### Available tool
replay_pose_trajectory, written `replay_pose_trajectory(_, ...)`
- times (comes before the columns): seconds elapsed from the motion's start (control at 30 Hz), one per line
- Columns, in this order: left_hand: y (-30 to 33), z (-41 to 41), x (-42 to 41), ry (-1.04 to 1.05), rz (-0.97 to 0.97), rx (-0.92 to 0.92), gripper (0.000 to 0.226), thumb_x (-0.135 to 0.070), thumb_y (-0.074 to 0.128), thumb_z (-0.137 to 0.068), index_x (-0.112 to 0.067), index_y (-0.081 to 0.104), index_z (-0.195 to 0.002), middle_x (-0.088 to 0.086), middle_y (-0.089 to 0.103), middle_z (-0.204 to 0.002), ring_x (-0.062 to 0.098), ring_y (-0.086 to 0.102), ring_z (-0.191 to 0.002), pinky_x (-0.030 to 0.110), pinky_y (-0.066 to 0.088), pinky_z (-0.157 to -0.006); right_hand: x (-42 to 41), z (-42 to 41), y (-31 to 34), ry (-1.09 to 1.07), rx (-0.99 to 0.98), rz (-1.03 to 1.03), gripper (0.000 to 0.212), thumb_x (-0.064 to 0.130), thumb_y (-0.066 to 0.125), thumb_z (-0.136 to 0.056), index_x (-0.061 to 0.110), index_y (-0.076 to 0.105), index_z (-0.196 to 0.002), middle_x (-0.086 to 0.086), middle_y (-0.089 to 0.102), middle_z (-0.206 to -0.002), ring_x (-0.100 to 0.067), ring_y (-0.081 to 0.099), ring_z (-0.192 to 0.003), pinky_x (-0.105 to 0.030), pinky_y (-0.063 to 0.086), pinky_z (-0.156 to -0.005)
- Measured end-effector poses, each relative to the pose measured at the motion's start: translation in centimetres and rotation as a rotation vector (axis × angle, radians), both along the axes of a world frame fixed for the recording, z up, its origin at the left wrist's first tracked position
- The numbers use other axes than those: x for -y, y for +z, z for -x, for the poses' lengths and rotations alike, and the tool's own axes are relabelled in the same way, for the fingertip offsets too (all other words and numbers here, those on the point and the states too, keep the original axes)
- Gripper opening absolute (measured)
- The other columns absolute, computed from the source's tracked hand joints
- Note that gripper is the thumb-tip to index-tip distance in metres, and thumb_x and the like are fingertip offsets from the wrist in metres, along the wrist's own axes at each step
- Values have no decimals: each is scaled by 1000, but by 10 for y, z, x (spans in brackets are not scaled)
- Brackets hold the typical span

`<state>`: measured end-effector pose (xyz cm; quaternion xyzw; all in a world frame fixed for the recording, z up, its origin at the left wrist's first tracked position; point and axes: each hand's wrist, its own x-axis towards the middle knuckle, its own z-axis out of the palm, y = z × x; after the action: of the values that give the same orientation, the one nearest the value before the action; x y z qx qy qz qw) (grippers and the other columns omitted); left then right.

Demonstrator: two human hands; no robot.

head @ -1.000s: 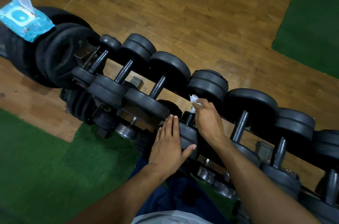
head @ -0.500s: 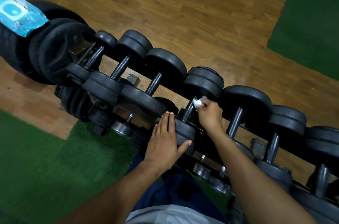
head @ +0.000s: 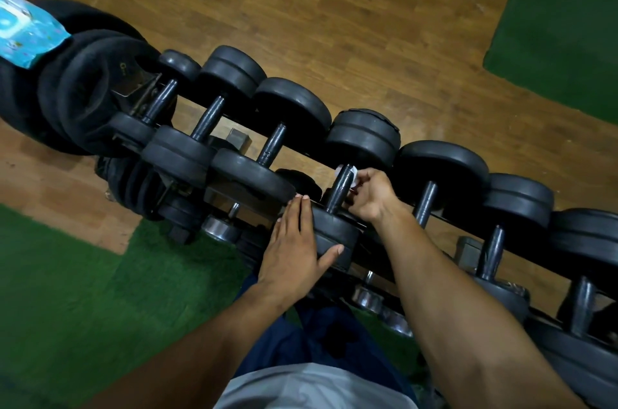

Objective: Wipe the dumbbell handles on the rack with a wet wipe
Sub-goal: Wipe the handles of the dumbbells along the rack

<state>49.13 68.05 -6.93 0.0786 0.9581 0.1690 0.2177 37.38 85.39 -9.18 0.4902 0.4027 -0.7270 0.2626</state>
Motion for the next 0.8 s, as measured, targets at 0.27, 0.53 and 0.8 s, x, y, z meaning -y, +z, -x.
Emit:
replay_pose_trajectory(0.27,-1,0,0,5,-19,-8,106,-79,33,-95,-12,-12,-163,8,-7,-173,21,-5,-159,39,9,-129,7,-11,13,710,-58,-391,16,1,52,-86,9,60,-74,-10,61,-60,-22,58,-54,-25,49,-61)
replay_pose_trajectory(0.53,-1,0,0,16,-24,-12,106,-77,38,-95,-10,-8,-164,10,-4,-173,22,-3,-159,41,12,-129,8,-17,14,1084,-177,-641,19,26,81,-80,15,66,-79,0,65,-81,-15,60,-72,-25,42,-60)
replay_pose_trajectory(0.8,0,0,0,11,-12,-23,106,-78,35,-95,-10,-8,-164,10,-4,-172,21,-4,-159,39,10,-129,4,-12,2,606,-136,-593,40,35,87,-72,0,73,-84,-8,73,-76,-25,70,-72,-34,57,-65)
